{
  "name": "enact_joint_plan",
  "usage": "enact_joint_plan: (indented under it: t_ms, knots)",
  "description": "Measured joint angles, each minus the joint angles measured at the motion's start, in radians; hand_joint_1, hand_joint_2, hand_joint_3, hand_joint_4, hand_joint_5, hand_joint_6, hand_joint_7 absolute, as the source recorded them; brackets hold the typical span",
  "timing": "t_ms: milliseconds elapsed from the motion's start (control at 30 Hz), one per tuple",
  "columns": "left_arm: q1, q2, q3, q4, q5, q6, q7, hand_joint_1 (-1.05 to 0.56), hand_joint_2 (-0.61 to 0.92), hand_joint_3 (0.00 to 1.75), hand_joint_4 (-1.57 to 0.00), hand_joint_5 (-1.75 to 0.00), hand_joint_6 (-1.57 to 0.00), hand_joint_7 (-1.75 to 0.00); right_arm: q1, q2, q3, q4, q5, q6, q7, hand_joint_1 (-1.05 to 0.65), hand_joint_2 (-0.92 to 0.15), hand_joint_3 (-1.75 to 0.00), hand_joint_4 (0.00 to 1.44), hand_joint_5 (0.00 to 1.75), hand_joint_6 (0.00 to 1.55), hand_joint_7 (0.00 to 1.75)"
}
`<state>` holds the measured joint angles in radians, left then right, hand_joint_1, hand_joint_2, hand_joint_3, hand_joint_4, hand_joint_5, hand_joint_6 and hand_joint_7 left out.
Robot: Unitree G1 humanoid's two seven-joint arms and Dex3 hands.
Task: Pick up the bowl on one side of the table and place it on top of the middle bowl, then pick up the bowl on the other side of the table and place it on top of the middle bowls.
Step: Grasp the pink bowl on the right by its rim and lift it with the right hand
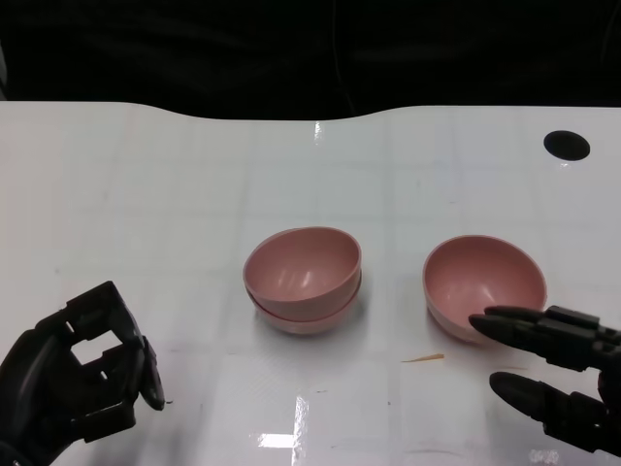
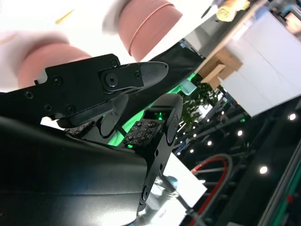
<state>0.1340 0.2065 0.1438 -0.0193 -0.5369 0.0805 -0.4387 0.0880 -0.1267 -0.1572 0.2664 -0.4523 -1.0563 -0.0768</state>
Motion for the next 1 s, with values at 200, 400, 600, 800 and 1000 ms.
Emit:
enact_joint_plan:
  t_ms: [200,400,600,800,1000]
  knots:
    - [-0.009,-0.009,0.017,0.035,-0.008,0.013,-0.023,0.09,0.72,1.43,-0.88,-1.75,-0.66,-1.75,0.029,-0.063,-0.008,-0.194,-0.197,0.197,-0.010,-0.76,-0.92,-0.33,0.58,0.01,0.57,0.00]
    - [-0.014,-0.021,0.023,0.066,-0.004,0.018,-0.032,0.10,0.73,1.41,-0.87,-1.75,-0.64,-1.75,0.033,-0.120,0.017,-0.333,-0.314,0.419,0.000,-0.82,-0.92,-0.31,0.52,0.00,0.52,0.00]
    - [-0.016,-0.024,0.023,0.065,0.002,0.019,-0.032,0.11,0.75,1.39,-0.86,-1.75,-0.64,-1.75,0.019,-0.181,0.075,-0.361,-0.350,0.535,0.006,-0.86,-0.92,-0.30,0.49,0.00,0.49,0.00]
    - [-0.019,-0.032,0.026,0.063,0.003,0.019,-0.031,0.13,0.77,1.37,-0.86,-1.75,-0.65,-1.75,-0.027,-0.229,0.144,-0.314,-0.396,0.607,-0.006,-0.88,-0.92,-0.31,0.47,0.00,0.46,0.00]
    - [-0.024,-0.037,0.032,0.064,0.014,0.020,-0.029,0.11,0.76,1.34,-0.85,-1.75,-0.64,-1.75,-0.093,-0.261,0.220,-0.209,-0.428,0.654,-0.041,-0.87,-0.92,-0.29,0.48,0.01,0.46,0.00]
